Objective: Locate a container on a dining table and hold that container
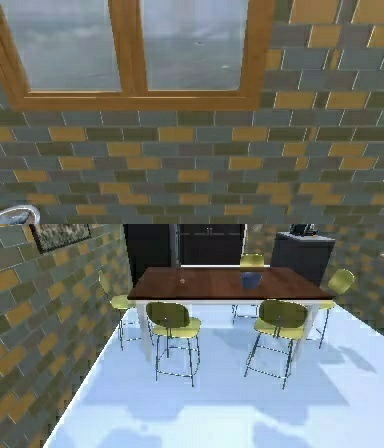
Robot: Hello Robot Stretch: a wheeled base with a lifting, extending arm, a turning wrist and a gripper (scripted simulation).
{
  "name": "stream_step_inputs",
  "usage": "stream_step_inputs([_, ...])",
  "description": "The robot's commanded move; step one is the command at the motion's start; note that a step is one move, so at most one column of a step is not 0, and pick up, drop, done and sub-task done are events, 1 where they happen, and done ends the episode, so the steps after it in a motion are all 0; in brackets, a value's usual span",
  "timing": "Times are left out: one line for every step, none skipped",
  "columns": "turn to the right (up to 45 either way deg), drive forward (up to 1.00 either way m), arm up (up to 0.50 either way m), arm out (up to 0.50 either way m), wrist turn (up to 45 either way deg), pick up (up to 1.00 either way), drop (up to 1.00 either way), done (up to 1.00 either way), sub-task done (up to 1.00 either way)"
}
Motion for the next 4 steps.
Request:
stream_step_inputs([45.0, 0.00, 0.00, 0.00, 0.0, 0.00, 0.00, 0.00, 0.00])
stream_step_inputs([42.0, 0.00, 0.00, 0.00, 0.0, 0.00, 0.00, 0.00, 0.00])
stream_step_inputs([0.0, 0.75, 0.00, 0.00, 0.0, 0.00, 0.00, 0.00, 0.00])
stream_step_inputs([45.0, 0.00, 0.00, 0.00, 0.0, 0.00, 0.00, 0.00, 0.00])
